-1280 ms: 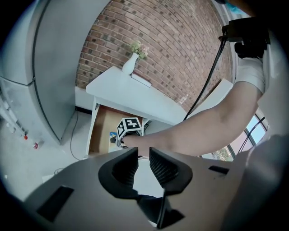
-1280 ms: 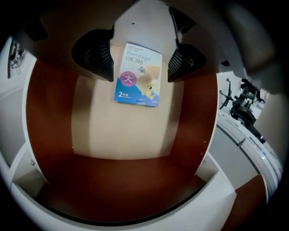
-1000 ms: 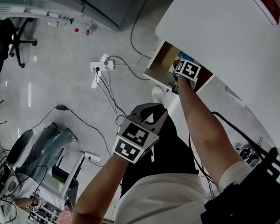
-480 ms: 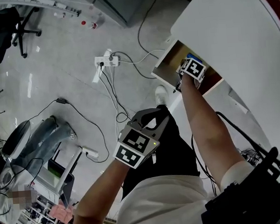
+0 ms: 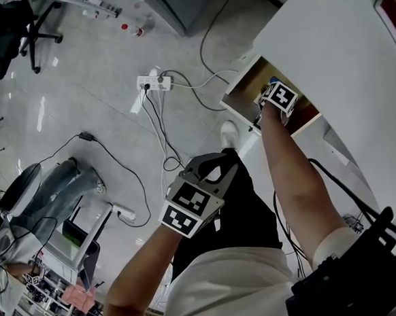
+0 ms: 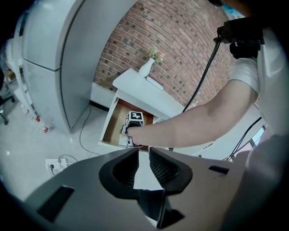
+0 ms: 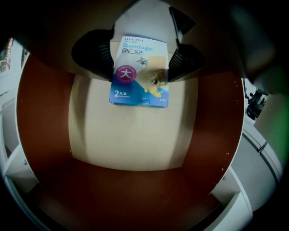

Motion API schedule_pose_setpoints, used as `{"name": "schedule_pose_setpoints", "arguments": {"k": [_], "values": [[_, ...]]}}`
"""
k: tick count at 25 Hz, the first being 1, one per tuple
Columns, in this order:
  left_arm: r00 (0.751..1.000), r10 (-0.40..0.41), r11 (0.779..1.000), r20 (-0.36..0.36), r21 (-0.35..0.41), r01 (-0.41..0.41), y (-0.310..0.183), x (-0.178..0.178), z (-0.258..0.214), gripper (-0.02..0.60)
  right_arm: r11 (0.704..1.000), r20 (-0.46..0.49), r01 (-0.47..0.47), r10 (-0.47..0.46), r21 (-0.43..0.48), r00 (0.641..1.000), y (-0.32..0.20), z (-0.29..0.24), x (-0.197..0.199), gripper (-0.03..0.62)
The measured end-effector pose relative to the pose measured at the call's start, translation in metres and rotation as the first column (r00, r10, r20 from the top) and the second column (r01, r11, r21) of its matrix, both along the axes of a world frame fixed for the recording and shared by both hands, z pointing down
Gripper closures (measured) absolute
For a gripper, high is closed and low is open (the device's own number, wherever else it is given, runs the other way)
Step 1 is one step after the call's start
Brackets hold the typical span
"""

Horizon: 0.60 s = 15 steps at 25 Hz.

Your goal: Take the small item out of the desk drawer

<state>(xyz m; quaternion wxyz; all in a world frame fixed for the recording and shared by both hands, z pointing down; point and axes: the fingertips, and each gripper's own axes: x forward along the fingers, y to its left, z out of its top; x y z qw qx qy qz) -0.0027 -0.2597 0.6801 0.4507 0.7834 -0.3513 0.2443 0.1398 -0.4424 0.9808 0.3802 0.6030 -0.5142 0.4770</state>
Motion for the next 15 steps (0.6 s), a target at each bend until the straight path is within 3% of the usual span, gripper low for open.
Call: {"name": "schedule_pose_setpoints", "arguments": {"k": [8,15], "values": [[1.0,0.013,1.0,-0.02,0.013,-0.012,0.009,-0.014,-0.022,0.499,0.988,-0.023,0.133,-0.131,0.076,0.991,-0.006,-0.046,-0.012,0.23],[0.999,0.042,0.998,-0.027,0.051,-0.04,0.017,-0.009,-0.044,0.499,0.952,-0.068,0.267,-0.259,0.151,0.963,-0.001,-0.094,-0.007,0.23]]}}
